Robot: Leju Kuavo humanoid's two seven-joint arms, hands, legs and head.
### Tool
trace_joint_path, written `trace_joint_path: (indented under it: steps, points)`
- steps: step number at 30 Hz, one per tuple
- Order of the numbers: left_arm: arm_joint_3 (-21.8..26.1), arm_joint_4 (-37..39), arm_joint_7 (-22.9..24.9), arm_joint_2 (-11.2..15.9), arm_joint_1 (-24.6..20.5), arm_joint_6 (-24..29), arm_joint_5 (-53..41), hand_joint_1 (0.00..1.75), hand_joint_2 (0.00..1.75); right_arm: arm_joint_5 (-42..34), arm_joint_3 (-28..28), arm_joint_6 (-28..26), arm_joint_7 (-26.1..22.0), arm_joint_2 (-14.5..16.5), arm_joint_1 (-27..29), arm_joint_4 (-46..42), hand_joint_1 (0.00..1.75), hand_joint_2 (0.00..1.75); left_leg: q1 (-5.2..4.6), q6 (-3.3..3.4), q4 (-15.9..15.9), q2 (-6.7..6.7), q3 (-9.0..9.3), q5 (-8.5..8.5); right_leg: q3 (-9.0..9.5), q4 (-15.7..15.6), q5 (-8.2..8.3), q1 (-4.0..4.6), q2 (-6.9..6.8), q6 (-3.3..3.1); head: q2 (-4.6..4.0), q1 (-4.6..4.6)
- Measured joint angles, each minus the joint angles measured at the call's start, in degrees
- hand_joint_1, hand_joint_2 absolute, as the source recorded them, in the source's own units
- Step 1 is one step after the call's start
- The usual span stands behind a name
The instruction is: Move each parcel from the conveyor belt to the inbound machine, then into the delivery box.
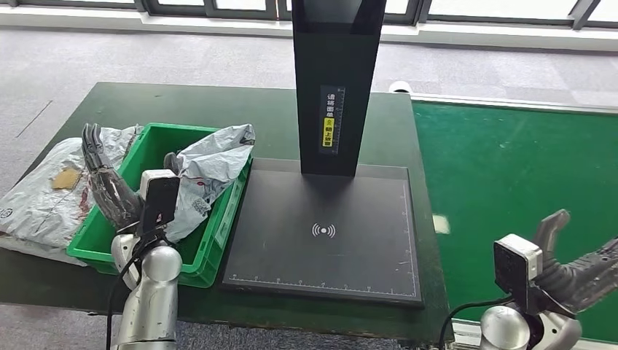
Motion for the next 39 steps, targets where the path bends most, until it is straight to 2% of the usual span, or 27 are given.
trace_joint_path:
  steps: [3,6,12,14,16,18,20,23,25,29,31,33,35,39]
  points:
    - [-2.62,-2.48,-5.15,0.24,0.91,0.0,4.69,0.0,0.0,-0.98,-1.12,0.0,-0.13,0.0,0.45,-0.63,0.0,1.75,-0.01,0.01,0.01,0.01,-0.02,-0.01,-0.02,-0.01,0.0,-0.01,0.01,0.01,0.0,0.01]
    - [-7.17,-5.55,-8.96,0.8,3.0,-0.53,8.51,0.0,0.0,-3.23,-2.76,0.0,-1.04,0.0,1.25,-1.11,0.0,1.75,-0.02,0.05,0.01,0.02,-0.04,-0.06,-0.03,-0.02,-0.02,-0.03,0.02,0.03,0.0,0.01]
    - [-12.98,-11.33,-10.27,1.56,6.2,-2.9,10.71,0.0,0.0,-4.51,-4.73,0.0,-1.26,0.0,2.78,-1.66,0.0,1.75,-0.03,0.05,0.01,0.03,-0.09,-0.11,-0.08,-0.03,-0.05,-0.04,0.02,0.05,0.0,0.01]
    - [-13.68,-12.78,-11.28,1.74,7.26,-3.52,12.42,0.0,0.87,-4.52,-4.92,-0.01,-1.11,0.01,3.28,-1.79,0.0,1.75,-0.03,0.05,0.0,0.04,-0.09,-0.12,-0.08,-0.03,-0.06,-0.03,0.02,0.05,0.0,0.0]
    - [-14.16,-14.4,-14.04,1.93,8.48,-5.31,18.44,0.0,1.75,-4.75,-4.94,-0.01,-1.2,0.02,3.7,-1.88,0.0,1.75,-0.01,0.04,0.0,0.06,-0.09,-0.12,-0.09,-0.03,-0.06,-0.01,0.02,0.04,0.0,0.0]
    - [-14.69,-16.82,-17.19,2.2,10.07,-10.48,28.88,0.0,1.75,-6.42,-4.94,0.01,-2.05,0.06,4.08,-1.83,0.0,1.75,0.0,0.04,-0.01,0.07,-0.09,-0.13,-0.09,-0.03,-0.08,0.01,0.03,0.03,0.0,-0.01]
    - [-15.16,-19.63,-18.65,2.42,11.85,-19.48,39.7,0.0,1.75,-11.05,-4.53,0.71,-3.99,0.16,4.57,-1.32,0.0,1.75,0.02,0.03,-0.02,0.05,-0.12,-0.13,-0.08,-0.03,-0.11,0.02,0.02,0.02,0.0,0.0]
    - [-15.22,-21.48,-19.04,2.49,13.1,-32.33,48.35,0.0,1.75,-21.62,-1.89,8.21,-7.2,0.28,5.69,-0.15,0.0,1.75,0.02,0.02,-0.02,0.02,-0.14,-0.14,-0.07,-0.03,-0.13,0.02,-0.01,0.04,0.0,0.02]
    - [-15.1,-21.36,-19.07,2.49,13.13,-36.25,49.79,0.0,1.75,-25.67,0.27,13.67,-8.18,0.3,6.33,0.21,0.0,1.75,0.01,0.01,-0.02,0.03,-0.14,-0.14,-0.08,-0.03,-0.13,0.01,0.0,0.04,0.0,0.01]
    - [-14.87,-20.17,-19.07,2.49,12.96,-38.99,52.18,0.0,1.75,-28.93,2.95,18.74,-8.48,0.31,7.09,0.55,0.0,1.75,0.02,0.01,-0.01,-0.01,-0.12,-0.13,-0.06,-0.03,-0.13,0.01,-0.04,0.04,0.0,0.01]
    - [-14.84,-17.69,-19.03,2.49,12.54,-39.76,53.48,0.0,0.87,-30.69,4.41,23.74,-8.48,0.32,7.4,0.86,0.0,1.75,0.01,0.0,-0.01,0.02,-0.11,-0.14,-0.07,-0.03,-0.12,0.01,-0.01,0.03,0.0,0.01]
    - [-14.85,-13.99,-19.0,2.47,11.96,-39.65,53.62,0.0,0.87,-30.7,6.27,27.93,-8.48,0.33,7.32,1.97,0.0,1.75,0.02,-0.01,-0.01,0.08,-0.08,-0.14,-0.09,-0.03,-0.11,0.01,0.04,0.03,0.0,0.0]
    - [-15.01,-9.88,-19.0,2.43,11.34,-39.97,53.31,0.0,1.75,-29.72,8.35,29.77,-8.47,0.31,6.96,3.8,0.0,1.75,0.02,-0.02,-0.01,0.1,-0.07,-0.14,-0.1,-0.03,-0.11,0.02,0.05,0.03,0.0,0.01]
    - [-16.28,-3.29,-19.0,2.4,10.35,-39.92,52.14,0.0,1.75,-28.0,13.89,29.13,-8.47,0.02,5.98,8.51,0.0,1.75,0.02,-0.03,-0.01,0.13,-0.07,-0.12,-0.11,-0.02,-0.1,0.02,0.06,0.01,0.0,0.01]
